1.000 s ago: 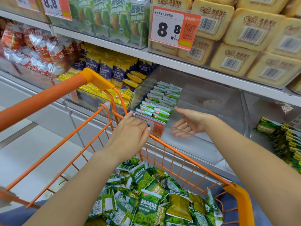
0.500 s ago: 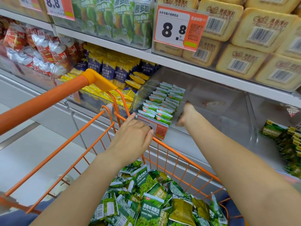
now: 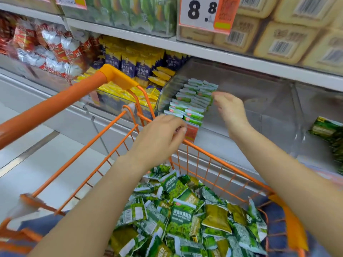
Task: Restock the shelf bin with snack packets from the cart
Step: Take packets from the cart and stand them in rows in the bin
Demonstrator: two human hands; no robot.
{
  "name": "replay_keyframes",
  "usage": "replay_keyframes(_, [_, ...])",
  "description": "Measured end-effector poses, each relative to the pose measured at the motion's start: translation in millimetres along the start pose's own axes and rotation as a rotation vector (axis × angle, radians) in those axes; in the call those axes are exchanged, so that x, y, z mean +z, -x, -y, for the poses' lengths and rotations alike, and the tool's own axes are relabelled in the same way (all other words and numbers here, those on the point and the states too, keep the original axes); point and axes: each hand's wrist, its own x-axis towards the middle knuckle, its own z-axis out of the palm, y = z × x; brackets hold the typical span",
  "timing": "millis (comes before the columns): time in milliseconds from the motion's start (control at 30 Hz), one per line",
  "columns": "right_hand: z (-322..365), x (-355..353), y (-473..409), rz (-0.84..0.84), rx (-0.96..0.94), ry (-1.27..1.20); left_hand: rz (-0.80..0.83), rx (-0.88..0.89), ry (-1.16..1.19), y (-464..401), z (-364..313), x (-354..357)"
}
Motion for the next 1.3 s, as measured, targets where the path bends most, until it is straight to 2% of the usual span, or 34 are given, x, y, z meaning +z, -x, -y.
replay_keyframes(67, [-1,-19,47,0.130,-0.189,0.104,0.096,-0.066,0.078,1,-13,-10])
replay_keyframes(233, [-26,-39,99,0.503,-0.247,0.629,0.908,-0.149,0.000,19,-16,16])
replay_keyframes(333, [-34,-36,102,0.552,-0.417,0.931,1.244,-0.162,-0.070,35,-18,47])
replay_keyframes(400, [-35,-37,102,0.567,-0.434,0.964,1.325,-0.142,-0.139,42,-18,62])
replay_keyframes(500, [-34,-39,104,0.571,-0.437,0.927,1.264,-0.148,-0.036,40,-13,61])
replay_keyframes(633, [-31,-45,106,0.548,-0.293,0.602,1.143,-0.251,0.344,26,-11,30])
replay_keyframes(700, [-29,-47,109,0.537,-0.222,0.431,0.987,-0.303,0.487,19,-16,13])
replay_keyframes(867, [-15,-52,113,0.578,-0.124,0.071,0.428,-0.358,0.776,1,-47,-18])
replay_keyframes(1000, [7,-59,101,0.489,-0.187,0.108,0.175,-0.269,0.640,-18,-54,-23])
replay_keyframes(1067, [10,-60,82,0.365,-0.183,0.161,0.093,-0.168,0.376,-28,-46,-14])
replay_keyframes(1133, [11,-62,56,0.253,-0.082,0.078,0.074,-0.129,0.111,-37,-32,-1])
replay_keyframes(1200, [10,-63,29,0.179,0.050,-0.083,0.071,-0.146,0.034,-45,-16,11])
replay_keyframes(1300, [-6,-54,-21,0.042,0.234,-0.140,0.075,-0.143,-0.096,-55,1,26])
